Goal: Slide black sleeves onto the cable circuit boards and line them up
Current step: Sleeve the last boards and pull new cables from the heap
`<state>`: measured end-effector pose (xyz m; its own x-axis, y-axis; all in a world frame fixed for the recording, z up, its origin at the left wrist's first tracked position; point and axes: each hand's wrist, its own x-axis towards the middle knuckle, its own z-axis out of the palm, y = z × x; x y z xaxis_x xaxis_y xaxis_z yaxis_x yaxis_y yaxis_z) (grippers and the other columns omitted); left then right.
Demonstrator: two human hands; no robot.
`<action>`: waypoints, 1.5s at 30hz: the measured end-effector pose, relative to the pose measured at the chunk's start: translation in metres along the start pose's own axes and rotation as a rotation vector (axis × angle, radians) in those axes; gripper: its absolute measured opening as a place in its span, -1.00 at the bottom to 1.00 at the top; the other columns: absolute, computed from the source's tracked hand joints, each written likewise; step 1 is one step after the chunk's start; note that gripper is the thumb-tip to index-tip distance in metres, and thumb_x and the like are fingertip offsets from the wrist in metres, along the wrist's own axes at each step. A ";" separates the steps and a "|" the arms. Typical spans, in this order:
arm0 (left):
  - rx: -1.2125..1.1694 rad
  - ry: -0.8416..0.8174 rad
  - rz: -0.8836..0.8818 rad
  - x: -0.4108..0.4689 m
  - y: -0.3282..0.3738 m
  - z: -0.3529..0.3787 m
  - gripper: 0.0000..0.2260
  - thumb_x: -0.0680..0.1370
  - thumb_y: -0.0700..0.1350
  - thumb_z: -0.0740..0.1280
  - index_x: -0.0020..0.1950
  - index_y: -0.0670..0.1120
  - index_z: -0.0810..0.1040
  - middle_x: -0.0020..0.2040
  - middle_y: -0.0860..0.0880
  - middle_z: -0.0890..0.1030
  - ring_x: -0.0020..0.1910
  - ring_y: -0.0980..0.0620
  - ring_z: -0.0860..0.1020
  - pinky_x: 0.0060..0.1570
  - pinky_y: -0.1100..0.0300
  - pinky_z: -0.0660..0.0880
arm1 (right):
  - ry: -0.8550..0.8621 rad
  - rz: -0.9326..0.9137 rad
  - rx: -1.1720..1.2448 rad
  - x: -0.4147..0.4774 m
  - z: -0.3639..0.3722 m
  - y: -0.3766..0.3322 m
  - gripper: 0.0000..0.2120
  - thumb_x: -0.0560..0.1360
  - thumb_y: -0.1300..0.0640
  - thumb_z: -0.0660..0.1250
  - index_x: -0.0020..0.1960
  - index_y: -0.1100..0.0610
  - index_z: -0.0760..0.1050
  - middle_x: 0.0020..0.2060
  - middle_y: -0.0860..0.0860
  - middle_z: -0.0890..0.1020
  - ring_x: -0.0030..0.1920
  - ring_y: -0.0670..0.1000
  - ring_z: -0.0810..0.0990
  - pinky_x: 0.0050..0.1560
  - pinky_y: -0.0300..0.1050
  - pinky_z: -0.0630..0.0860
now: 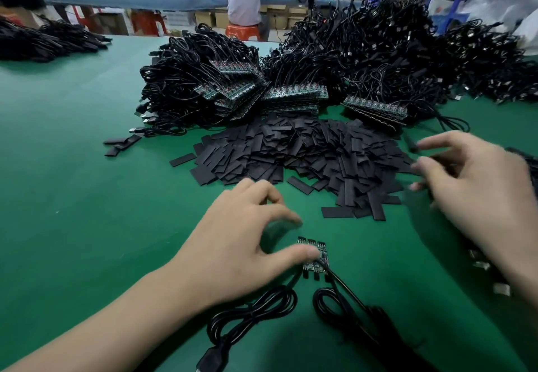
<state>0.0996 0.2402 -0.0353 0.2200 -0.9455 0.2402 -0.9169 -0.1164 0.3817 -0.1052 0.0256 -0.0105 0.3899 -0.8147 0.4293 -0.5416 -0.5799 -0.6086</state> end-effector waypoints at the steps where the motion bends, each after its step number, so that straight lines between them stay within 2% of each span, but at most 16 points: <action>1: 0.010 -0.025 0.004 -0.001 0.000 0.001 -0.42 0.41 0.55 0.16 0.17 0.22 0.65 0.05 0.25 0.45 0.12 0.22 0.38 0.20 0.10 0.43 | 0.010 0.036 -0.133 0.007 -0.005 0.010 -0.81 0.59 0.11 0.37 0.18 -0.08 0.55 -0.10 -0.01 0.73 -0.19 0.03 0.73 -0.16 0.05 0.68; 4: -0.079 -0.050 -0.001 0.000 0.002 0.002 -0.50 0.37 0.52 0.26 0.06 0.21 0.66 -0.01 0.26 0.47 0.06 0.24 0.40 0.16 0.13 0.44 | 0.049 0.010 -0.436 0.011 -0.011 0.017 -0.71 0.55 0.03 0.39 0.25 0.04 0.54 0.10 0.15 0.63 0.14 0.24 0.58 0.19 0.24 0.54; 6: -0.209 -0.064 -0.040 0.001 0.005 0.001 -0.59 0.34 0.40 0.43 0.02 0.17 0.64 -0.06 0.24 0.53 0.03 0.22 0.48 0.11 0.19 0.47 | 0.026 -0.148 -0.345 0.000 -0.006 -0.001 -0.75 0.53 -0.04 0.36 0.17 0.02 0.60 0.08 0.05 0.61 0.15 0.12 0.56 0.19 0.06 0.51; 9: -0.489 -0.061 -0.118 0.001 0.010 0.000 -0.71 0.34 0.08 0.64 -0.05 0.09 0.63 -0.18 0.16 0.62 -0.18 0.22 0.58 -0.07 0.33 0.49 | -0.339 -0.229 0.019 -0.029 0.013 -0.040 -0.86 0.52 -0.16 0.35 -0.07 -0.14 0.63 -0.15 -0.21 0.67 -0.09 -0.22 0.60 -0.10 -0.34 0.44; 11: -0.682 -0.061 -0.172 0.002 0.012 -0.001 -0.73 0.32 -0.09 0.67 -0.10 0.04 0.64 -0.26 0.11 0.63 -0.31 0.21 0.55 -0.17 0.35 0.49 | -0.639 -0.187 0.190 -0.044 0.025 -0.053 -0.82 0.52 -0.19 0.37 -0.11 -0.13 0.64 -0.23 -0.19 0.68 -0.23 -0.24 0.59 -0.22 -0.34 0.43; 13: -0.811 -0.053 -0.211 0.003 0.012 -0.002 -0.74 0.30 -0.15 0.67 -0.12 -0.01 0.67 -0.28 0.07 0.64 -0.33 0.17 0.53 -0.21 0.33 0.50 | -0.752 -0.179 0.304 -0.051 0.031 -0.055 -0.86 0.53 -0.13 0.40 -0.12 -0.09 0.64 -0.26 -0.10 0.67 -0.26 -0.18 0.57 -0.18 -0.17 0.48; 17: -0.960 -0.101 -0.304 0.003 0.010 -0.005 -0.77 0.25 -0.02 0.61 -0.18 -0.06 0.70 -0.28 -0.04 0.69 -0.33 0.10 0.58 -0.24 0.33 0.53 | -0.744 -0.160 0.425 -0.055 0.035 -0.054 -0.87 0.59 -0.02 0.41 -0.10 -0.02 0.64 -0.26 0.04 0.67 -0.25 0.06 0.56 -0.15 0.11 0.50; 21: -1.151 -0.188 -0.340 0.004 0.007 -0.008 -0.83 0.30 -0.12 0.57 -0.17 -0.12 0.72 -0.27 -0.09 0.70 -0.34 0.10 0.62 -0.26 0.35 0.54 | -0.826 -0.023 0.685 -0.055 0.036 -0.057 -0.88 0.51 0.01 0.44 -0.17 0.01 0.68 -0.31 -0.01 0.68 -0.32 -0.10 0.57 -0.24 -0.28 0.50; 25: -1.311 -0.285 -0.335 0.003 0.007 -0.010 -0.90 0.36 -0.18 0.56 -0.15 -0.10 0.73 -0.21 -0.13 0.71 -0.30 0.07 0.63 -0.21 0.31 0.57 | -0.895 0.125 0.889 -0.056 0.040 -0.058 -0.84 0.43 -0.05 0.49 -0.18 0.04 0.70 -0.26 0.10 0.70 -0.27 0.05 0.56 -0.21 -0.28 0.53; 28: -1.349 -0.244 -0.327 0.005 0.002 -0.012 -0.89 0.36 -0.13 0.58 -0.17 -0.06 0.71 -0.24 -0.08 0.70 -0.32 0.07 0.62 -0.25 0.29 0.56 | -0.823 0.078 0.698 -0.057 0.041 -0.057 -0.87 0.48 -0.03 0.48 -0.16 0.02 0.69 -0.31 -0.01 0.68 -0.34 -0.04 0.58 -0.24 -0.24 0.53; 31: -1.255 -0.053 -0.290 0.006 -0.001 -0.014 -0.87 0.33 -0.03 0.58 -0.22 -0.01 0.69 -0.28 -0.01 0.68 -0.32 0.12 0.59 -0.24 0.33 0.54 | -0.717 -0.078 0.364 -0.061 0.040 -0.057 -0.88 0.49 -0.14 0.48 -0.02 -0.14 0.69 -0.09 -0.19 0.71 -0.13 -0.09 0.65 -0.04 -0.09 0.57; 34: -1.123 0.064 -0.230 0.006 -0.001 -0.009 -0.82 0.32 0.03 0.63 -0.27 0.03 0.67 -0.25 0.07 0.66 -0.27 0.16 0.57 -0.22 0.39 0.48 | -0.651 -0.181 0.321 -0.067 0.041 -0.064 -0.64 0.40 -0.36 0.33 0.09 -0.23 0.64 0.04 -0.27 0.65 0.03 -0.18 0.59 0.06 -0.21 0.49; 37: -1.076 0.056 -0.164 0.006 0.003 -0.005 -0.84 0.39 0.11 0.51 -0.27 0.04 0.67 -0.27 0.08 0.63 -0.28 0.15 0.56 -0.21 0.39 0.47 | -0.656 -0.121 0.493 -0.070 0.043 -0.069 -0.72 0.48 -0.25 0.35 0.00 -0.10 0.68 -0.06 -0.08 0.72 -0.04 0.04 0.64 0.10 0.07 0.57; 39: -1.017 0.062 -0.155 0.010 0.002 -0.006 -0.77 0.49 0.19 0.42 -0.24 0.07 0.69 -0.28 0.13 0.64 -0.28 0.19 0.57 -0.18 0.39 0.48 | -0.735 -0.087 0.690 -0.067 0.042 -0.071 -0.83 0.57 -0.08 0.38 -0.06 -0.03 0.69 -0.10 0.00 0.76 -0.02 0.14 0.70 0.10 0.08 0.61; 41: -0.730 0.179 -0.195 0.018 -0.011 -0.009 -0.81 0.54 0.19 0.42 -0.12 0.12 0.73 -0.21 0.15 0.68 -0.19 0.21 0.60 -0.11 0.31 0.50 | -0.808 0.012 0.951 -0.063 0.034 -0.072 -0.81 0.54 -0.06 0.34 -0.15 -0.04 0.69 -0.18 0.06 0.76 -0.10 0.08 0.74 -0.02 -0.12 0.62; 45: 0.013 0.307 -0.208 0.037 -0.046 -0.019 -0.81 0.59 -0.04 0.42 0.19 0.04 0.68 0.08 0.06 0.64 0.07 0.02 0.60 0.13 0.06 0.53 | -0.766 0.247 1.351 -0.046 0.019 -0.067 -0.76 0.54 -0.06 0.32 -0.21 0.02 0.63 -0.46 -0.04 0.54 -0.42 -0.04 0.58 -0.31 -0.17 0.56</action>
<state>0.1560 0.2161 -0.0269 0.4901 -0.7658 0.4164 -0.8458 -0.3023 0.4397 -0.0731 0.1017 -0.0020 0.8928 -0.4463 0.0607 0.2302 0.3362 -0.9132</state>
